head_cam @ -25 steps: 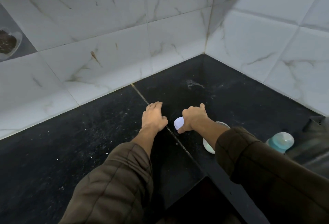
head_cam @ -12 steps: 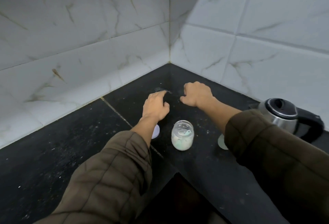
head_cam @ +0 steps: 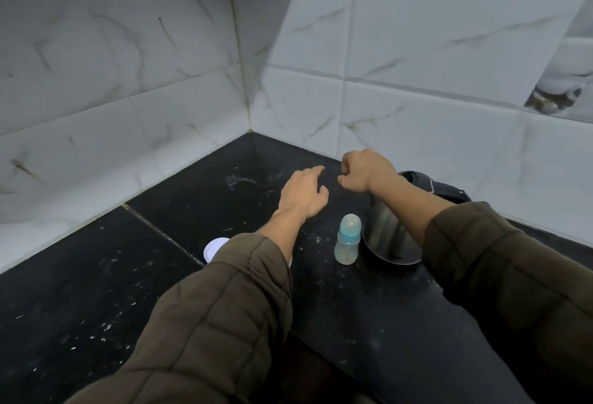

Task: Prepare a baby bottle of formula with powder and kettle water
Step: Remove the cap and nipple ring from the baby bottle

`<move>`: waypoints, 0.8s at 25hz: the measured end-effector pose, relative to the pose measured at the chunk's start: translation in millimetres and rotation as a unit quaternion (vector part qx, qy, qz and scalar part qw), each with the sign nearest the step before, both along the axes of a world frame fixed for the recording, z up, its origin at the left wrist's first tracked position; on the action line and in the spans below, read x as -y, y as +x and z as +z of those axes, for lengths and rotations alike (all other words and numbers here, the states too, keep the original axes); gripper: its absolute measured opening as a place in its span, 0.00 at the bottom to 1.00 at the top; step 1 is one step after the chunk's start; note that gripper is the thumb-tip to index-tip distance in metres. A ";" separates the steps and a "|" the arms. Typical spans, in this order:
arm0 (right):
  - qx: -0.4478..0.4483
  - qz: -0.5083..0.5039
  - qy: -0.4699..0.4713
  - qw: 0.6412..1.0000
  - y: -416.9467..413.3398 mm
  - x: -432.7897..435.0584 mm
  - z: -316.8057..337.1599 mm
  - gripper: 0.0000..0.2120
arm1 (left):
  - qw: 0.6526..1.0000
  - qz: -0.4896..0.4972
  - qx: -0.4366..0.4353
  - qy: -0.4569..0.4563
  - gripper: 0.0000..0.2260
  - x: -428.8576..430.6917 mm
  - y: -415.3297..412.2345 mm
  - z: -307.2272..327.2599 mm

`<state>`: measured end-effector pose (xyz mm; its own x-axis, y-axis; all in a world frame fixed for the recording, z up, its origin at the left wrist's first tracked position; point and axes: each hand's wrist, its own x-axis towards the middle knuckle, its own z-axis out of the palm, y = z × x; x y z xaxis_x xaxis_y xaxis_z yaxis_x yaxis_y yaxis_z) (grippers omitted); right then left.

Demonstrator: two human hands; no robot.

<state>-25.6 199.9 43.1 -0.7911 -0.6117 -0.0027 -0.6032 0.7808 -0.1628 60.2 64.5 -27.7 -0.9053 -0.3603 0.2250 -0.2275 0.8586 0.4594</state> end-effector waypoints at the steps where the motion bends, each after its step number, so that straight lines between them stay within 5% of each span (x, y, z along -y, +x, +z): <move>1: 0.004 0.005 0.002 1.000 0.2 -2.7 -2.0 0.06 | 1.000 -0.001 0.004 0.002 0.26 -3.3 -1.7 -2.9; 13: 0.014 0.083 0.096 0.992 18.0 4.3 -32.4 0.09 | 0.996 0.056 0.066 0.008 0.25 19.2 21.2 -20.7; 20: 0.069 0.065 0.211 0.973 18.8 10.0 -35.9 0.26 | 0.995 0.061 0.074 0.018 0.27 28.2 31.6 -19.5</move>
